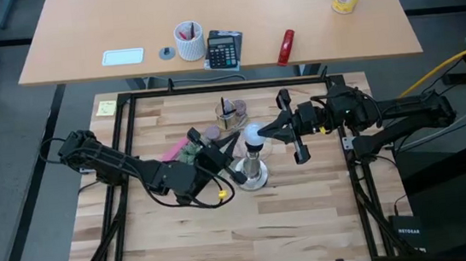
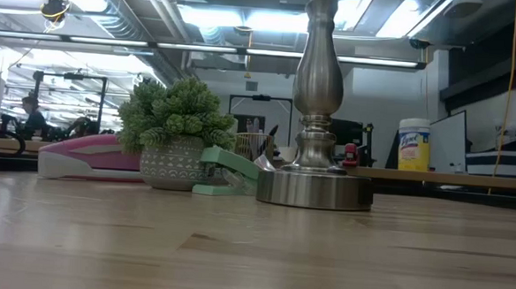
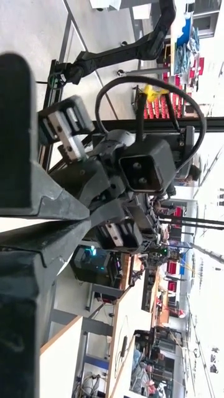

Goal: Screw lightbulb
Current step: Insert the lightbulb into the lamp

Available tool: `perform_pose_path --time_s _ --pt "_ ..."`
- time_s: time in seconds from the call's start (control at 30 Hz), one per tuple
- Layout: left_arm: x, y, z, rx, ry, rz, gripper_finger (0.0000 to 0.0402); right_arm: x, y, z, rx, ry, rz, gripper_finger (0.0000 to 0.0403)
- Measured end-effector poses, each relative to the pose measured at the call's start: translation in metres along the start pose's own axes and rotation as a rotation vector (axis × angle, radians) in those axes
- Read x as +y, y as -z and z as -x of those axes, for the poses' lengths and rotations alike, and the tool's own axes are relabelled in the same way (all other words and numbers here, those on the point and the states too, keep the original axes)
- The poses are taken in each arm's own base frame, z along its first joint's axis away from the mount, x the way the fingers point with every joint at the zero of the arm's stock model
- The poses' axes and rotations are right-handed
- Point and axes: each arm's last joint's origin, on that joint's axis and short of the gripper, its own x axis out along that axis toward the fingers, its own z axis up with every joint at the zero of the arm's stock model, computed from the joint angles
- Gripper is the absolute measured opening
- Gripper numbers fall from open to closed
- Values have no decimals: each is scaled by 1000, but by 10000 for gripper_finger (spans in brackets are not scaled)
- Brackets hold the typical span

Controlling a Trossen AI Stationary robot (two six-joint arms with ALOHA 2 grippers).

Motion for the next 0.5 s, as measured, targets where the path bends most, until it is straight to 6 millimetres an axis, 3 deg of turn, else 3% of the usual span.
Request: perform_pose_path --time_s 0.33,0.5 --pt "-8 -4 20 -29 83 12 1 0 0 0 1 5 0 17" --pt "-14 -6 26 -84 241 32 1 0 0 0 1 5 0 17"
